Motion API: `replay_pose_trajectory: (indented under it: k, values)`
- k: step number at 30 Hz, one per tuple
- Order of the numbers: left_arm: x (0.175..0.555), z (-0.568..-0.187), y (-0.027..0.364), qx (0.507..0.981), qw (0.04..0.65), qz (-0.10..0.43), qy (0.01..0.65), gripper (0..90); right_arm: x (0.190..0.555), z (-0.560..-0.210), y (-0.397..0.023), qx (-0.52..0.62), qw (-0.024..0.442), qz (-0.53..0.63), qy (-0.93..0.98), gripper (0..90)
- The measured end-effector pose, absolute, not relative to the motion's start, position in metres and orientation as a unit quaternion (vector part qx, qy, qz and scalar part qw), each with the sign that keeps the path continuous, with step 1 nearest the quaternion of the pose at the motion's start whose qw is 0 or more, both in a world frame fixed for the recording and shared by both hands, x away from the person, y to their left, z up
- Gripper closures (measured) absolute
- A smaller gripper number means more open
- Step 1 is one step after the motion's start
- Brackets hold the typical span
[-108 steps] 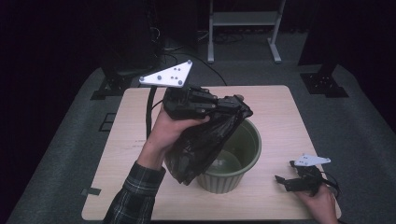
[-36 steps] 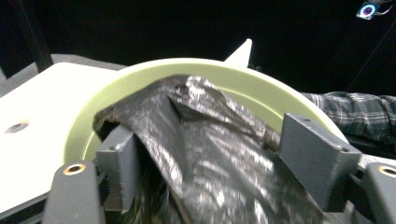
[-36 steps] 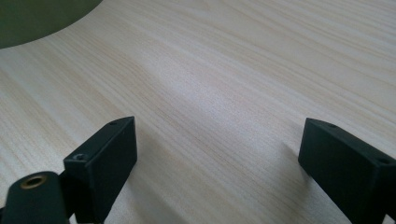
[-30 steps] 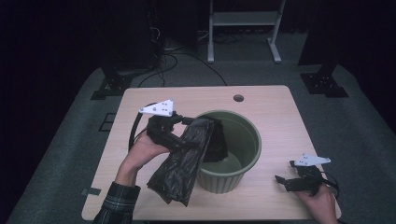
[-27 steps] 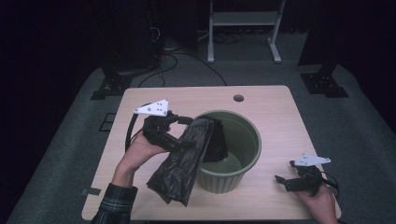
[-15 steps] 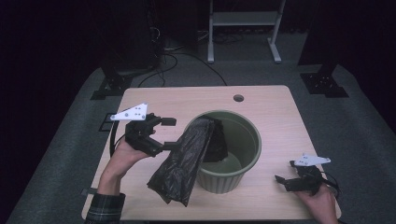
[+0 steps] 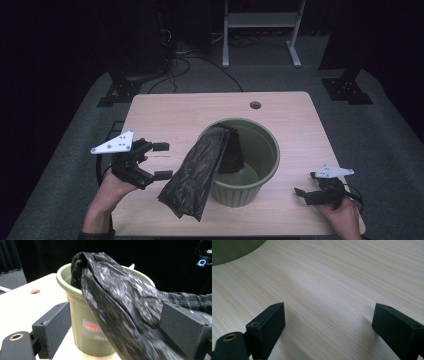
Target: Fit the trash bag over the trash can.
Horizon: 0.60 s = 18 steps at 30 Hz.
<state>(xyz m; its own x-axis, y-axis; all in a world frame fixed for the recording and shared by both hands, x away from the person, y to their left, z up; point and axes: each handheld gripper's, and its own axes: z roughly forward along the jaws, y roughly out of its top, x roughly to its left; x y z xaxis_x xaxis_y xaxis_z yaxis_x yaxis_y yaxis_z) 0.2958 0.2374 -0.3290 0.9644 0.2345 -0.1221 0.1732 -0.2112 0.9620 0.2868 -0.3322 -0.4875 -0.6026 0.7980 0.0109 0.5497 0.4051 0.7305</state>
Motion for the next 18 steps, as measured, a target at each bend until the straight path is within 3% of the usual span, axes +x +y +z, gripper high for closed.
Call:
replay_pose_trajectory:
  k: [18]
  values:
    - [0.252,-0.362,0.258,0.774,0.619,0.019,0.128,8.7,0.287,-0.487,-0.332,0.412,0.173,0.359,0.820,10.0]
